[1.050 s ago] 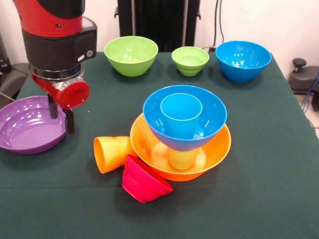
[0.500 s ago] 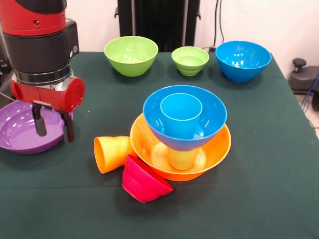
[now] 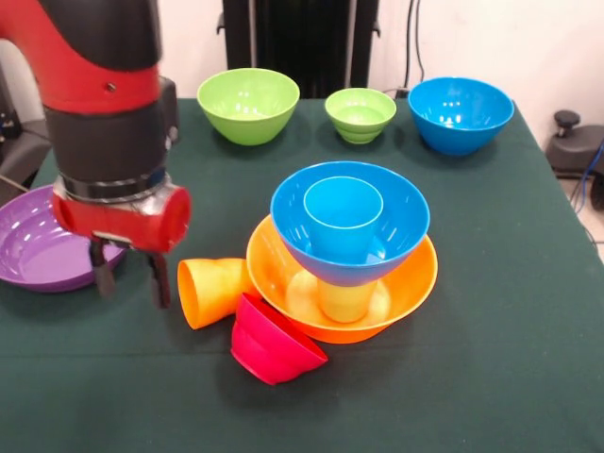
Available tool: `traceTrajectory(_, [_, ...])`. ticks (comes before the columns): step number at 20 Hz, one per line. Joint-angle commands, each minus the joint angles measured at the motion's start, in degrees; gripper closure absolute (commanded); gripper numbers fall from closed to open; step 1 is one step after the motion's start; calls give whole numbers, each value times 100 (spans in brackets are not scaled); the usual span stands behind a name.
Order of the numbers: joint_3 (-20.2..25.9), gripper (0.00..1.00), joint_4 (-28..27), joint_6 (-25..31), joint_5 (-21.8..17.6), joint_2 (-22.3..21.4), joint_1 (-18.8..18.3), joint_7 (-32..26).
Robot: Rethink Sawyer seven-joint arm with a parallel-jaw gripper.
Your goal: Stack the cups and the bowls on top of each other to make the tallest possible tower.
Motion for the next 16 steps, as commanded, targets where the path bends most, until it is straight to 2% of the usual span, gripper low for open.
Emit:
traceTrajectory(1, [-140, 0, -292, 175, -318, 444, 332, 12])
traceTrajectory(6, [-313, 0, 83, 30, -317, 228, 282, 44])
traceTrajectory(9, [-547, 0, 494, 51, -285, -177, 240, 212])
traceTrajectory(16, [-753, 0, 672, 270, -147, -503, 206, 181])
